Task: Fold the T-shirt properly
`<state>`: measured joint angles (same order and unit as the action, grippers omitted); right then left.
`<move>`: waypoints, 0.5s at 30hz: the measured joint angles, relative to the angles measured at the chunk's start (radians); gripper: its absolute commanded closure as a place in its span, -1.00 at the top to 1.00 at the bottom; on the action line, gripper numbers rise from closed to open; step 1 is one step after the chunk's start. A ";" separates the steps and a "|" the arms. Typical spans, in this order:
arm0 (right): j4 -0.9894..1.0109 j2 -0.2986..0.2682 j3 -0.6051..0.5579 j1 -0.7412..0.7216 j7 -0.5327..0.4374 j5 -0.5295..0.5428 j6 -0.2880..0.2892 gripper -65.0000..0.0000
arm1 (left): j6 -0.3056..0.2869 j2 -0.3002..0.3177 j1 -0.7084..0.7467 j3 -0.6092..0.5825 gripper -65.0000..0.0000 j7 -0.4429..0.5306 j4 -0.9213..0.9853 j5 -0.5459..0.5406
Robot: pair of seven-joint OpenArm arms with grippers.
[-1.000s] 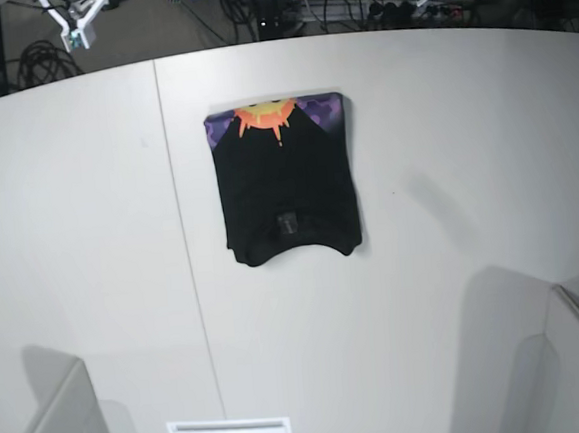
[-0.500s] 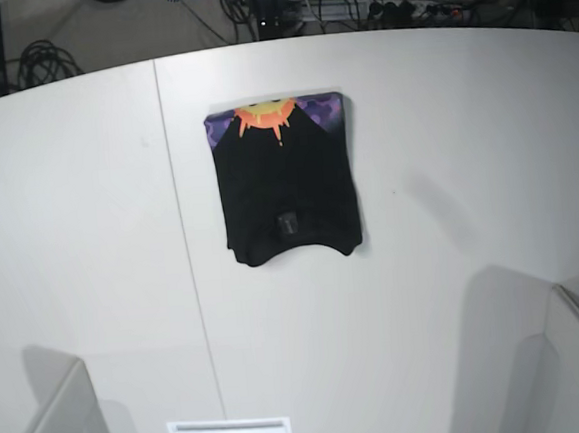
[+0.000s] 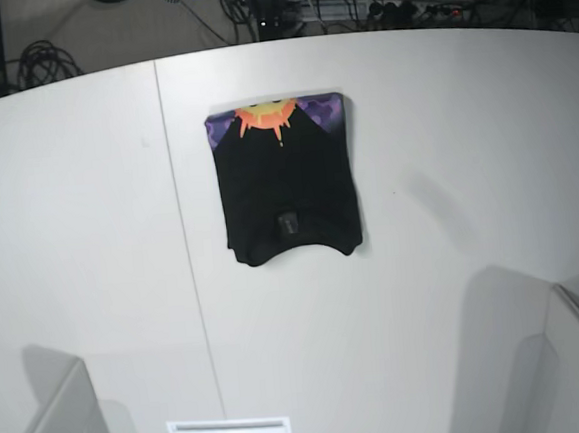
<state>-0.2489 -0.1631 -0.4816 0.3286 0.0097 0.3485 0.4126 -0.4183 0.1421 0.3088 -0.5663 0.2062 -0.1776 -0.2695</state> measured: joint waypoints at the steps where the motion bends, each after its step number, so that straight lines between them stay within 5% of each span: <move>1: 0.026 0.013 0.000 -0.015 -0.029 0.000 0.000 -1.00 | 0.001 -0.013 -0.026 -0.021 -1.00 0.055 0.076 0.002; 5: 0.061 0.061 0.000 -0.061 -0.170 0.009 -0.017 -1.00 | 0.004 -0.032 -0.092 -0.051 -1.00 0.196 0.153 -0.008; 8: 0.061 0.082 0.000 -0.076 -0.208 0.009 -0.183 -1.00 | 0.004 -0.038 -0.122 -0.051 -1.00 0.207 0.108 -0.008; 11: 0.064 0.098 0.000 -0.076 -0.204 0.009 -0.285 -1.00 | 0.003 -0.036 -0.140 -0.056 -1.00 0.206 0.105 -0.008; 15: 0.066 0.116 0.000 -0.067 -0.204 0.010 -0.277 -1.00 | 0.004 0.000 -0.135 -0.056 -1.00 0.197 0.106 -0.007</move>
<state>-0.1829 -0.0467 -0.4816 0.2615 -0.1944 0.3580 0.1352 -0.4145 0.1425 0.1741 -0.6224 0.4034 -0.0719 -0.2764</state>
